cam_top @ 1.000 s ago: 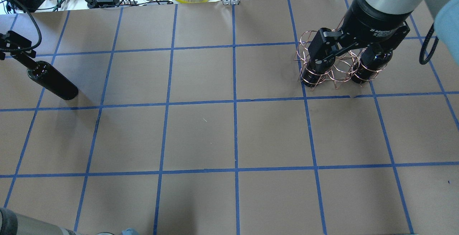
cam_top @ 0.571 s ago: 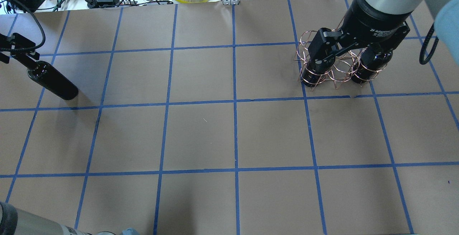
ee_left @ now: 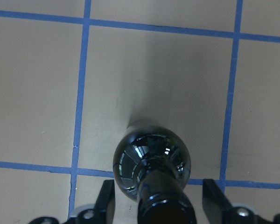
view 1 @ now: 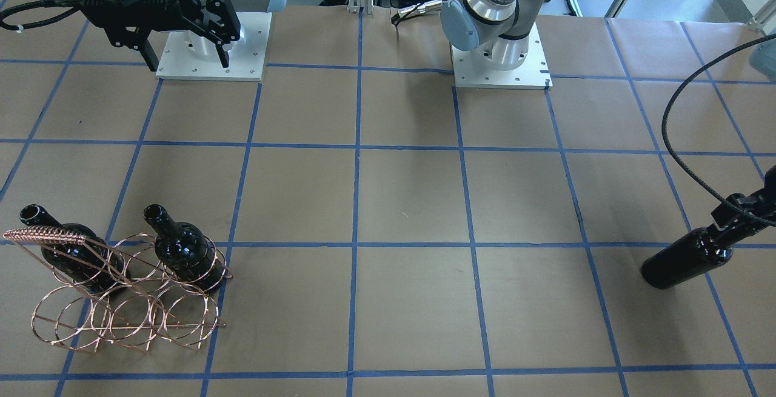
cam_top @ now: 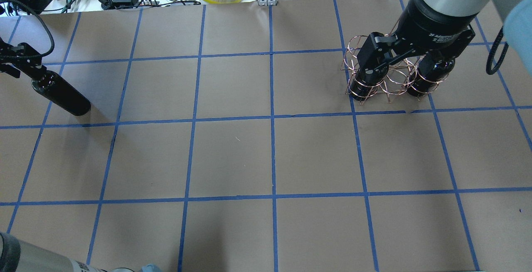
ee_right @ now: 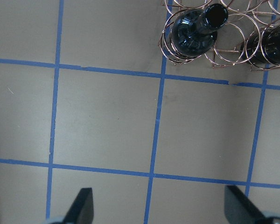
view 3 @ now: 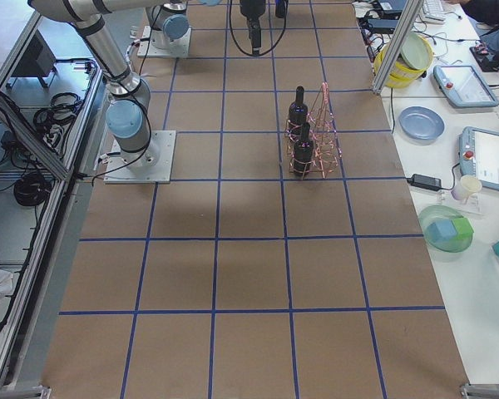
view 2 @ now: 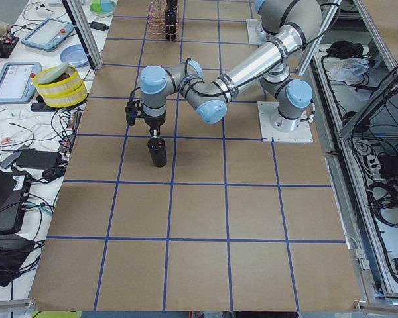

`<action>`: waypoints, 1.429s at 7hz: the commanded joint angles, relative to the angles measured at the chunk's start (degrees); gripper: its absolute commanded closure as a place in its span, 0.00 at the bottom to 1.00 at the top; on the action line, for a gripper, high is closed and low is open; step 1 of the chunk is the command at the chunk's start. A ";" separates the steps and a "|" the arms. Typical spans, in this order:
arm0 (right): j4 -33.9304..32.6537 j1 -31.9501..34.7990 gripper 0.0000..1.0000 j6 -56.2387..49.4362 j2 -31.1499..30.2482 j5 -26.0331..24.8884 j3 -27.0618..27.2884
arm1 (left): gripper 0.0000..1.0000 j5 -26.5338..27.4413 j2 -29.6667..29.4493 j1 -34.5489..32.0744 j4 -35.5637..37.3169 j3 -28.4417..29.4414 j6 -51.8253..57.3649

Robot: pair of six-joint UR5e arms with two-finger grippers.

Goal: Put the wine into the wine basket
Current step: 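Close the left gripper on the bottle neck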

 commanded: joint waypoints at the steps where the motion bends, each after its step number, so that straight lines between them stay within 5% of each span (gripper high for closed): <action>1: 0.00 -0.03 0.00 0.02 -0.02 0.00 0.00 | 0.55 0.05 0.01 0.00 -0.09 -0.38 0.19; 5: 0.00 0.06 0.00 0.02 0.06 0.00 0.00 | 0.71 0.05 0.10 0.00 0.00 -0.29 0.19; 8: 0.00 -0.03 0.00 0.02 0.06 0.00 0.00 | 0.98 0.05 1.23 -0.18 -0.70 -0.29 0.02; 10: 0.00 0.06 0.00 -0.06 -0.02 0.00 0.00 | 1.00 0.05 2.46 -0.53 -1.41 -0.29 -0.16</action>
